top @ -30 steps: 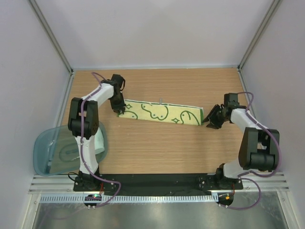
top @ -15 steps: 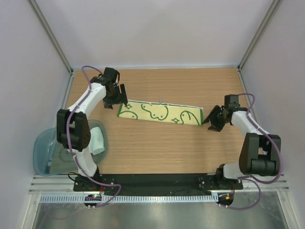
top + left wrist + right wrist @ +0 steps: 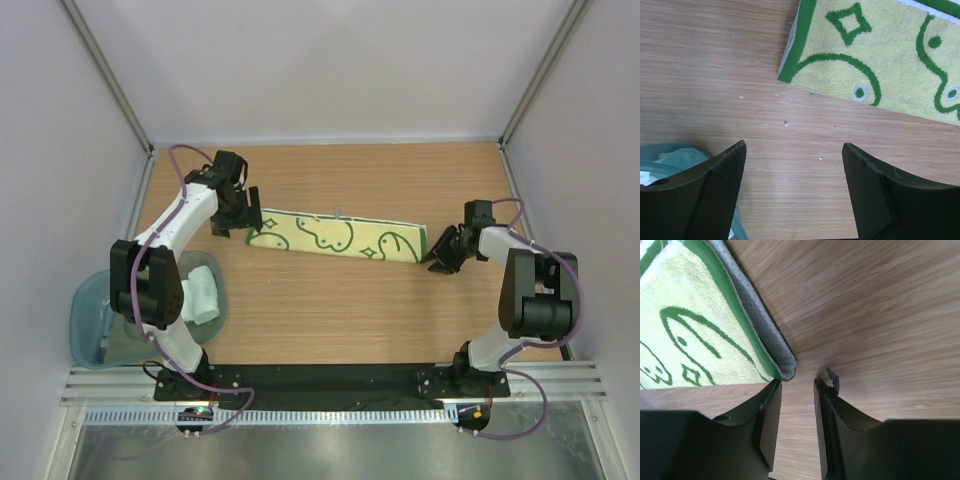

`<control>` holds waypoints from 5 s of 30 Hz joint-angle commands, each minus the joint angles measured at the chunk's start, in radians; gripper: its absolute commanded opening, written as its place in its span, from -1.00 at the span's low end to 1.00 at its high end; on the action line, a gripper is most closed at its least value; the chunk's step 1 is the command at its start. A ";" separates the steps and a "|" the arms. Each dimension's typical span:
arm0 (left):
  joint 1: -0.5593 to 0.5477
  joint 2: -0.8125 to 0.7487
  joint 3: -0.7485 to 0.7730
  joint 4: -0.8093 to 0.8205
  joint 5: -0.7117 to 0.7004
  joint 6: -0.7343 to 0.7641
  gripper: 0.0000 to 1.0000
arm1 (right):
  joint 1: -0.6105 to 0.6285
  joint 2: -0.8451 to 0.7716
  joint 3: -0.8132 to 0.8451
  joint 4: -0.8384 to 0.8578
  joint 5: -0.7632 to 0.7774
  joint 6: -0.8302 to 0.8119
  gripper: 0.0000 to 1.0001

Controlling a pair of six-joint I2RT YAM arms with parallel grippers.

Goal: Roll the towels
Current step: Fold the towel

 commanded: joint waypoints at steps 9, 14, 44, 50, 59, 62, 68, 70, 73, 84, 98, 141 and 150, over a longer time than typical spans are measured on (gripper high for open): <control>0.010 -0.003 -0.019 0.034 0.002 0.021 0.54 | 0.002 0.058 0.030 0.082 -0.020 -0.005 -0.24; 0.010 0.006 -0.019 0.035 0.008 0.021 0.51 | 0.004 0.058 0.044 0.096 -0.015 -0.009 -0.21; 0.011 -0.023 -0.039 0.053 0.121 0.013 0.43 | 0.197 -0.018 0.398 -0.286 0.454 -0.149 -0.98; 0.023 -0.020 -0.039 0.053 0.140 0.007 0.43 | 0.433 0.081 0.619 -0.348 0.467 -0.127 -0.98; 0.066 -0.029 -0.060 0.061 0.172 -0.010 0.43 | 0.689 0.311 0.949 -0.389 0.451 -0.072 -0.98; 0.074 -0.027 -0.063 0.063 0.172 -0.010 0.43 | 0.755 0.386 1.053 -0.395 0.450 -0.066 -0.98; 0.085 -0.024 -0.066 0.063 0.178 -0.013 0.43 | 0.834 0.496 1.204 -0.394 0.428 -0.054 -0.98; 0.088 -0.023 -0.066 0.063 0.181 -0.014 0.43 | 0.853 0.534 1.246 -0.395 0.421 -0.051 -0.98; 0.096 -0.023 -0.066 0.064 0.183 -0.014 0.42 | 0.874 0.574 1.277 -0.389 0.410 -0.046 -0.98; 0.109 -0.020 -0.069 0.064 0.184 -0.019 0.41 | 0.950 0.675 1.277 -0.303 0.352 -0.020 -0.96; 0.113 -0.009 -0.076 0.070 0.147 -0.016 0.40 | 0.953 0.663 1.236 -0.176 0.219 -0.032 0.36; -0.110 0.442 0.323 0.149 0.281 -0.082 -0.75 | 0.622 0.338 0.438 -0.110 0.282 -0.068 0.03; -0.110 0.310 0.294 0.144 0.141 -0.066 -0.99 | 0.622 0.338 0.382 -0.091 0.279 -0.068 0.01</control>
